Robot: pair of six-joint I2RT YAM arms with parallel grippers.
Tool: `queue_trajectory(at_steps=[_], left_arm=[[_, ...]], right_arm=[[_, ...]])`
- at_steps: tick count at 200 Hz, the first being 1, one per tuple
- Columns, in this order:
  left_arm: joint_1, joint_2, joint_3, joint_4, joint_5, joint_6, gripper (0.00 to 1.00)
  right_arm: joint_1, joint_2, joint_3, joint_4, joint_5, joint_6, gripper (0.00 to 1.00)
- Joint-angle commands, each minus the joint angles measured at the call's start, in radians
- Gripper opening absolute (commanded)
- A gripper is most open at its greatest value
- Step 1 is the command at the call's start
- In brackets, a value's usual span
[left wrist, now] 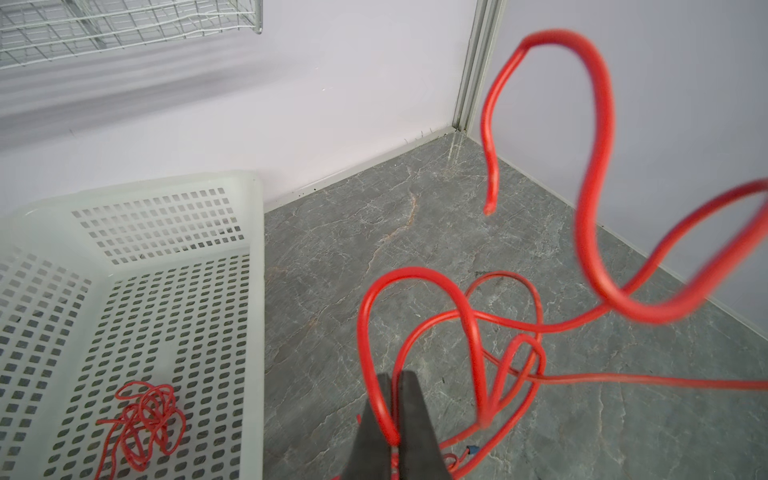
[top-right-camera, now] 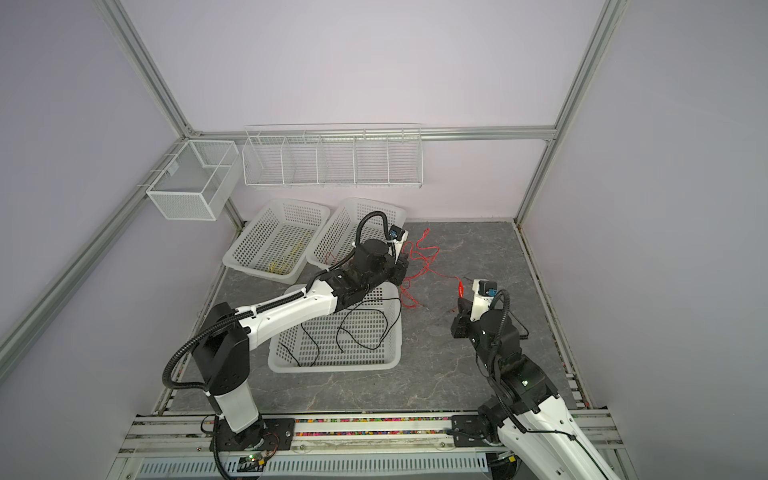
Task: Untangle the cables
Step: 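Pull the red clip wire away from the left gripper with the right gripper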
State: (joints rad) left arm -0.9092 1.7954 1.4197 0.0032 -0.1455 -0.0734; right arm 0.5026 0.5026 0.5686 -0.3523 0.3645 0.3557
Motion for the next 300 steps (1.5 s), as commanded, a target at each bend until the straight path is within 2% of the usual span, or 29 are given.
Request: queue_trajectory(at_steps=[1, 15, 38, 74, 149, 167, 184, 238, 261, 283, 300], left_arm=[[0.001, -0.057, -0.039, 0.07, 0.092, 0.019, 0.0], [0.002, -0.066, -0.053, 0.087, 0.132, 0.018, 0.0], [0.002, -0.066, -0.05, 0.073, 0.135, 0.012, 0.0], [0.002, -0.083, -0.06, 0.068, 0.122, 0.017, 0.0], [0.009, -0.137, -0.074, 0.049, 0.053, 0.028, 0.0], [0.024, -0.146, -0.073, 0.032, 0.027, 0.013, 0.0], [0.041, -0.146, -0.073, 0.021, -0.005, -0.003, 0.0], [0.052, -0.135, -0.045, -0.017, -0.106, 0.021, 0.0], [0.052, -0.134, -0.049, -0.006, -0.086, 0.016, 0.0], [0.051, -0.134, -0.071, 0.033, -0.008, 0.004, 0.0], [0.05, -0.141, -0.09, 0.065, 0.037, -0.005, 0.0]], right_arm=[[-0.019, -0.007, 0.01, -0.087, 0.135, 0.031, 0.06], [-0.03, 0.004, 0.01, -0.072, 0.11, 0.032, 0.06], [-0.035, 0.039, 0.009, -0.02, 0.041, 0.017, 0.06], [-0.065, 0.118, 0.034, -0.039, 0.086, 0.043, 0.06], [-0.266, 0.338, 0.044, -0.104, 0.031, 0.138, 0.06], [-0.291, 0.344, 0.035, -0.118, 0.037, 0.144, 0.06], [-0.359, 0.34, 0.031, -0.142, 0.037, 0.146, 0.06], [-0.484, 0.284, 0.011, -0.197, 0.016, 0.129, 0.06], [-0.51, 0.282, 0.013, -0.176, -0.053, 0.113, 0.06], [-0.509, 0.3, 0.007, -0.112, -0.169, 0.084, 0.06], [-0.508, 0.315, 0.004, -0.088, -0.206, 0.074, 0.06]])
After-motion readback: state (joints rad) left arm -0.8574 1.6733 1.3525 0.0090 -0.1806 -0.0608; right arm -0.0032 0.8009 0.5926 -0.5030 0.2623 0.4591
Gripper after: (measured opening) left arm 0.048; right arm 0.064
